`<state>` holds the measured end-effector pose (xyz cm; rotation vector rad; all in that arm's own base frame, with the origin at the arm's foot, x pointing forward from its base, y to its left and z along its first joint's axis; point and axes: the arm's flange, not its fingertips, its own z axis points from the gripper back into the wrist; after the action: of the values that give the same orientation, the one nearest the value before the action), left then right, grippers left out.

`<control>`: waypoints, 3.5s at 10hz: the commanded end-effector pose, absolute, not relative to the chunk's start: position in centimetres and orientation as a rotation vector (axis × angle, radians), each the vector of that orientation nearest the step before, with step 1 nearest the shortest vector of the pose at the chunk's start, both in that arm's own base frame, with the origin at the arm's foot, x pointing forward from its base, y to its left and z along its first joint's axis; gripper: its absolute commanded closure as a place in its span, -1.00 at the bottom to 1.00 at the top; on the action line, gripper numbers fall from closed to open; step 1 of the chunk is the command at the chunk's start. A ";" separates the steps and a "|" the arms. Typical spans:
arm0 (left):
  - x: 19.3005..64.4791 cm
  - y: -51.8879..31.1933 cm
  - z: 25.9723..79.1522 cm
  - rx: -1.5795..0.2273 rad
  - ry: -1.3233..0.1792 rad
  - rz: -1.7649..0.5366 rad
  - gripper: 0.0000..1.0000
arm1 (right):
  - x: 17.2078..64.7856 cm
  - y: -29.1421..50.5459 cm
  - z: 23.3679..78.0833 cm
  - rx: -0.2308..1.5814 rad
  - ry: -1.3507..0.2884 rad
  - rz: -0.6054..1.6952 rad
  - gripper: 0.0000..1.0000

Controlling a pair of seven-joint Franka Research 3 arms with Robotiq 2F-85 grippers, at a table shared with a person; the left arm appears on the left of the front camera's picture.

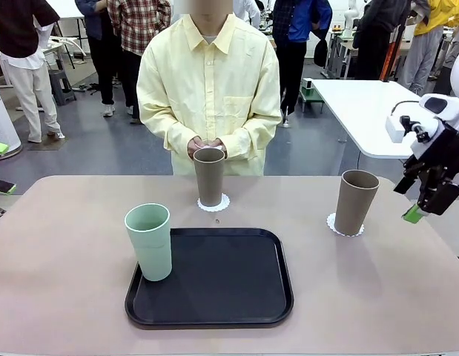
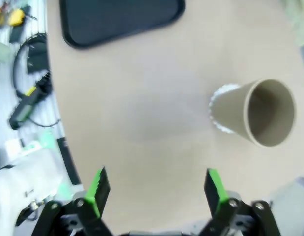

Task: Place coasters on the table and set cups on them.
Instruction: Take one Reusable plastic cup from the Flat Tray and place it on a coaster set by the human.

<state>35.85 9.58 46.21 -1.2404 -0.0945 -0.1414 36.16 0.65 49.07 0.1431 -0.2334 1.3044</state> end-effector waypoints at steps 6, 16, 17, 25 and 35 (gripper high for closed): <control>35.8 9.7 46.3 -1.250 -0.107 -0.151 -1.00 | 36.2 0.6 49.1 0.143 -0.233 1.304 -1.00; 35.8 9.7 46.3 -1.250 -0.107 -0.151 -1.00 | 36.2 0.6 49.1 0.143 -0.233 1.304 -1.00; 35.8 9.7 46.3 -1.250 -0.107 -0.151 -1.00 | 36.2 0.6 49.1 0.143 -0.233 1.304 -1.00; 35.8 9.7 46.3 -1.250 -0.107 -0.151 -1.00 | 34.6 -5.4 49.9 0.278 0.139 0.394 -1.00; 35.8 9.7 46.3 -1.250 -0.107 -0.151 -1.00 | 30.9 -20.4 48.3 1.135 -0.306 0.163 -1.00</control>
<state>35.85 9.60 46.21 -1.2405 -0.0947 -0.1410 30.27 -19.18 48.92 0.9562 -0.2506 0.0670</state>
